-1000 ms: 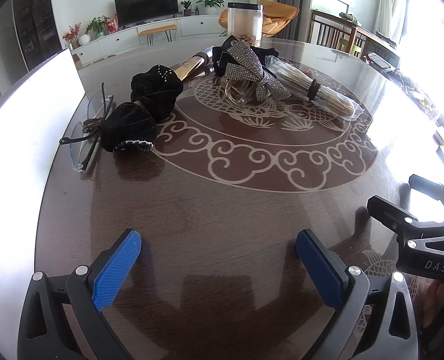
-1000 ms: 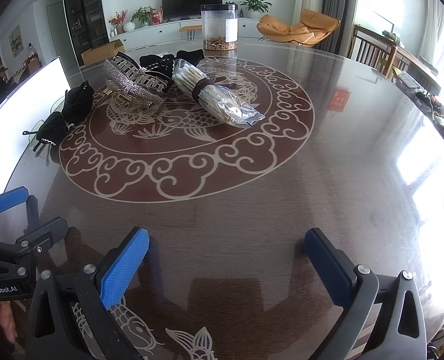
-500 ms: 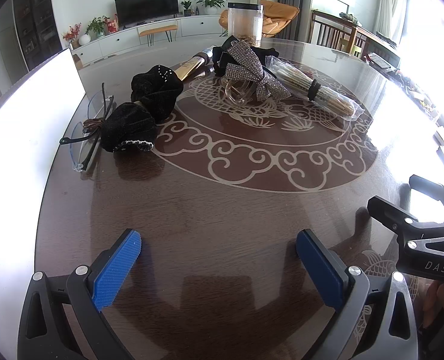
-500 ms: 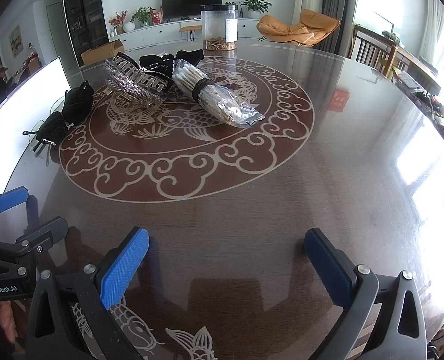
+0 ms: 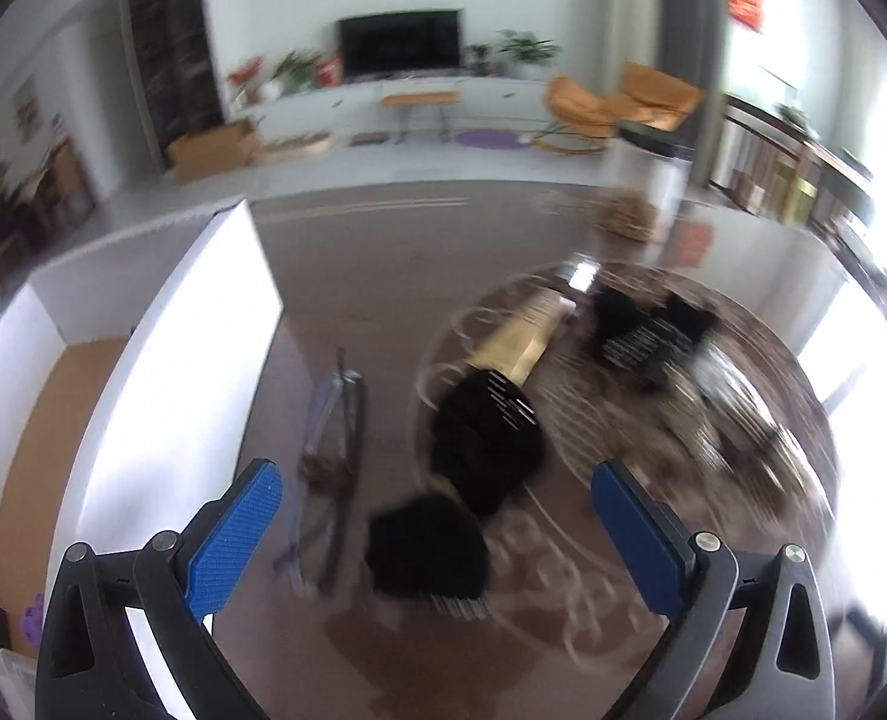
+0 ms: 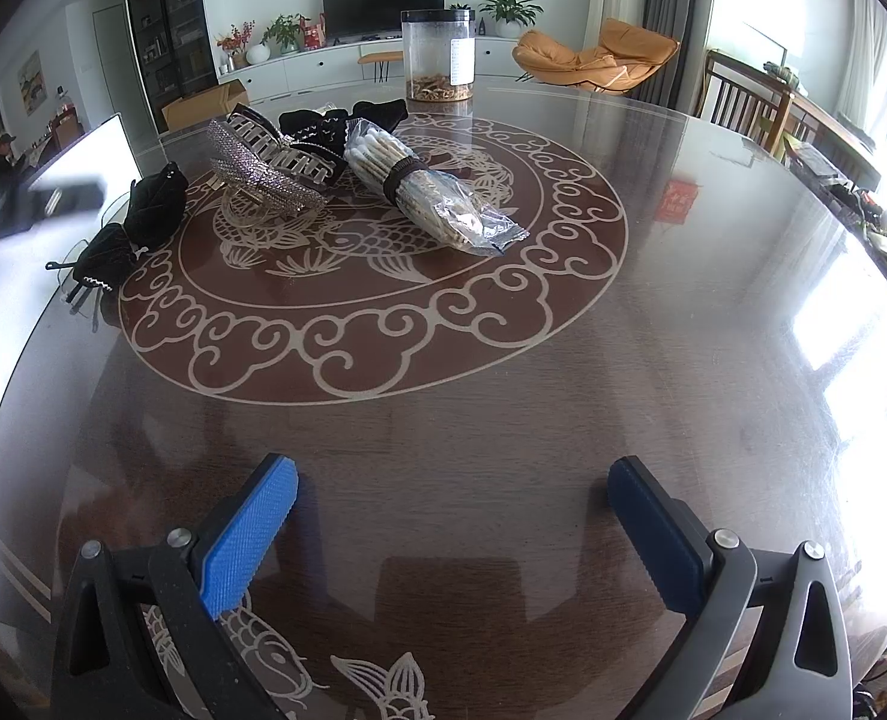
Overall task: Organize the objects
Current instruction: 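Move the left tool over the blue-framed eyeglasses beneath the black fuzzy hat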
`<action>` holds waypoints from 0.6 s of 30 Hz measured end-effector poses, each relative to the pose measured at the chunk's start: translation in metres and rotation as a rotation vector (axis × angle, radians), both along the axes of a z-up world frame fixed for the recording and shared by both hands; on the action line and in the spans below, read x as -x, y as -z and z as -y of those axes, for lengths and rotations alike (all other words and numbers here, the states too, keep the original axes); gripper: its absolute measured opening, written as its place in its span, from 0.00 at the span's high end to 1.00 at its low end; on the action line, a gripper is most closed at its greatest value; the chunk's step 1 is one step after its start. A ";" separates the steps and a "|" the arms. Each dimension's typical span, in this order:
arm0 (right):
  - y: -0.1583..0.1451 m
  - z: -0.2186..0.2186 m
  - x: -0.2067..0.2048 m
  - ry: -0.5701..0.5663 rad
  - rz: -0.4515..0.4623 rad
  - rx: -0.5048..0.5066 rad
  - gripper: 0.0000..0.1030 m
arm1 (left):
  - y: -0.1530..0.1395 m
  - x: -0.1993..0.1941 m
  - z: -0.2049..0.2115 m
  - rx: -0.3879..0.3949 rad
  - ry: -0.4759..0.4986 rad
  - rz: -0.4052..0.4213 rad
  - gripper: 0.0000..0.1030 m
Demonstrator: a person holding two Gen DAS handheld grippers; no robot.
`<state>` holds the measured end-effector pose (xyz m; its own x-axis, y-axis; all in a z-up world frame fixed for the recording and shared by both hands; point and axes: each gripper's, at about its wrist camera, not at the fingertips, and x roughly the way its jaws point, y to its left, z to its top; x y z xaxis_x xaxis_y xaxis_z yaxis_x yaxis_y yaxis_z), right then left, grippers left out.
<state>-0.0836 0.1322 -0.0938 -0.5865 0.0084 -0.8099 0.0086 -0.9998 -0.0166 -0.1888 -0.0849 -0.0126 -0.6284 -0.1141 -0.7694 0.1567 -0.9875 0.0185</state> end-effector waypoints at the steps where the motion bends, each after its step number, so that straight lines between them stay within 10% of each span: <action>1: 0.000 0.000 0.000 0.000 0.000 0.000 0.00 | 0.005 0.013 0.008 -0.004 -0.032 0.013 0.00; 8: 0.000 0.000 0.000 0.000 0.000 0.000 0.00 | 0.051 0.057 0.021 -0.082 -0.004 0.122 0.00; 18: 0.000 0.000 0.000 0.000 0.000 0.000 0.00 | 0.044 -0.044 -0.054 -0.197 0.359 0.116 0.00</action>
<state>-0.0833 0.1320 -0.0941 -0.5867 0.0082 -0.8097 0.0086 -0.9998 -0.0164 -0.1444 -0.0309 -0.0565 -0.5097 0.2530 -0.8223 -0.1901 -0.9653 -0.1791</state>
